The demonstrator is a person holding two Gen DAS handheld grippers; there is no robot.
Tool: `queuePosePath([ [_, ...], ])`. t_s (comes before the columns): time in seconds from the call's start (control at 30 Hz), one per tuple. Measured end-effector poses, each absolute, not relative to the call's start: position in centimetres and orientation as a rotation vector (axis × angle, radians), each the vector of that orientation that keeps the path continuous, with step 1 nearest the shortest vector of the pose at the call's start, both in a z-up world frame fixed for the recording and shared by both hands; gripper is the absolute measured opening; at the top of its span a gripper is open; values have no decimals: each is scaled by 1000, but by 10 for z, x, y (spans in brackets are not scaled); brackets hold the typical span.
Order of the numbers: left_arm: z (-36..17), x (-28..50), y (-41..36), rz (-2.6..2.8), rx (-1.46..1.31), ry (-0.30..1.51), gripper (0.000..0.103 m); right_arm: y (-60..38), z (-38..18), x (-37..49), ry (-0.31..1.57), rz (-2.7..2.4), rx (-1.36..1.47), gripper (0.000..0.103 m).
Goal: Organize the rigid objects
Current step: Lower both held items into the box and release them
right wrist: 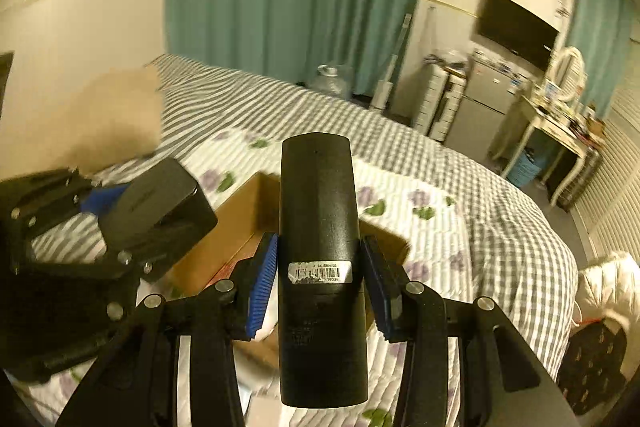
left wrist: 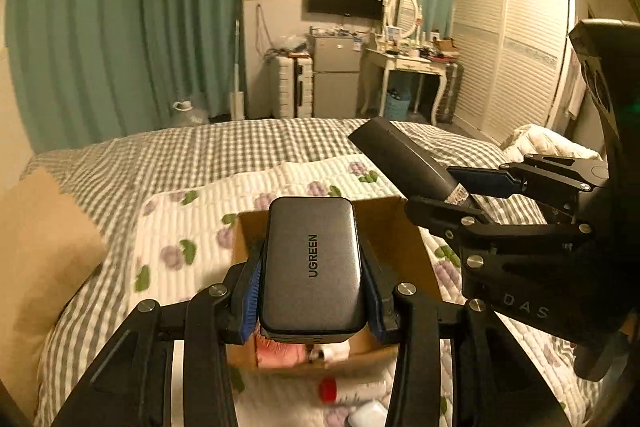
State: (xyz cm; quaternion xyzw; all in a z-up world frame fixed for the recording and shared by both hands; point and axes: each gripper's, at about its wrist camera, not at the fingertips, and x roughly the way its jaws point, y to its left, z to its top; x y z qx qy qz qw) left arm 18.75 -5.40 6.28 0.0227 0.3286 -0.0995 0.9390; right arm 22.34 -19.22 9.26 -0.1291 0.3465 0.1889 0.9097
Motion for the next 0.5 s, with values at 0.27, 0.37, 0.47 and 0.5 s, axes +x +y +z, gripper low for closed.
queuePosePath([
  [0.27, 11, 244, -59, -248, 118, 690, 43, -202, 58, 259, 805, 303, -157, 41],
  [0.37, -9, 254, -53, -218, 108, 713, 43, -203, 39, 263, 838, 286, -119, 41],
  [0.47, -30, 262, -48, -196, 107, 754, 43, -206, 22, 270, 865, 268, -87, 41],
  [0.5, -36, 264, -46, -189, 95, 767, 43, -206, 16, 273, 874, 266, -84, 41],
])
